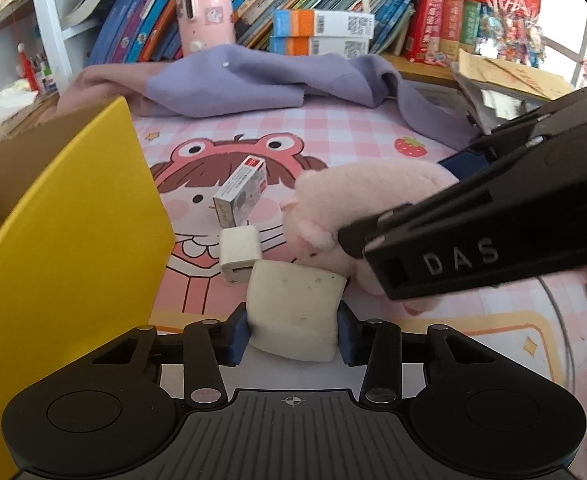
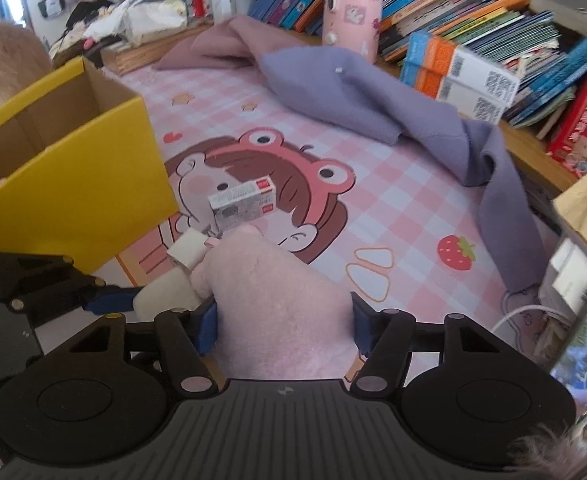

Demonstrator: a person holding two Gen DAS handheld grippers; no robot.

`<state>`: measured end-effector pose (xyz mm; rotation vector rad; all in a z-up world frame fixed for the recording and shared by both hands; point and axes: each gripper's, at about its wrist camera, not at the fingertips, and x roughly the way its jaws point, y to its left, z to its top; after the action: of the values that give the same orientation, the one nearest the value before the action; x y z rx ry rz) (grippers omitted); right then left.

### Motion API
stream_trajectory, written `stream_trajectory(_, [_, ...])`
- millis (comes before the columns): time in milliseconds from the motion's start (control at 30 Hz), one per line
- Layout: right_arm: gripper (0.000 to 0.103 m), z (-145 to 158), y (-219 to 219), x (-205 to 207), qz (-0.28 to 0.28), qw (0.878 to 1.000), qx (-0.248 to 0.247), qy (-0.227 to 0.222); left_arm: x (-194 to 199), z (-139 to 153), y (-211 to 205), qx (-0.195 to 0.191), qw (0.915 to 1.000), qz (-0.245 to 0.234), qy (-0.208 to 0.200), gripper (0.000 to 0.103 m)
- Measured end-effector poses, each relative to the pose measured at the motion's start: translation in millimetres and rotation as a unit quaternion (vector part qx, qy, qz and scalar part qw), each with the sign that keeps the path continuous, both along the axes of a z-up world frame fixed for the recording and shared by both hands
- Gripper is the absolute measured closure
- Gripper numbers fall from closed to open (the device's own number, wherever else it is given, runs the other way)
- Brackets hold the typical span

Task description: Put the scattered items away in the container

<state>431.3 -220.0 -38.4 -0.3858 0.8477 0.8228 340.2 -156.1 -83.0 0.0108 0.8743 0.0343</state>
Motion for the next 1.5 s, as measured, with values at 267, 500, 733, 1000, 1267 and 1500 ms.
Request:
stream_trajectory(267, [0.042, 22.2, -14.5, -22.3, -0.038, 0.999, 0.019, -0.007, -27.9, 23.3, -2.5, 0.001, 0.9993, -0.028, -0.025, 0.063])
stream_trajectory(500, [0.041, 37.7, -31.6, -53.4, -0.07, 0.997, 0.035, -0.021, -61.4, 43.7, 2.2, -0.006, 0.9979, -0.047, -0.045, 0.064])
stream_trajectory(733, [0.041, 55.4, -44.9, -97.0, -0.102, 0.992, 0.056, -0.038, -101.4, 64.9, 13.6, -0.012, 0.995, -0.072, -0.067, 0.064])
stream_trajectory(1000, [0.041, 70.8, -42.5, -162.6, -0.13, 0.988, 0.066, -0.055, -147.8, 84.2, 36.0, -0.009, 0.9894, -0.11, -0.094, 0.065])
stream_trajectory(1267, [0.041, 73.7, -25.9, -226.5, -0.173, 0.98, 0.068, -0.07, -191.5, 91.7, 65.9, -0.007, 0.9853, -0.134, -0.105, 0.065])
stream_trajectory(1500, [0.041, 74.0, -2.3, -277.9, -0.181, 0.979, 0.065, -0.074, -230.5, 93.1, 92.9, -0.006, 0.9846, -0.144, -0.099, 0.065])
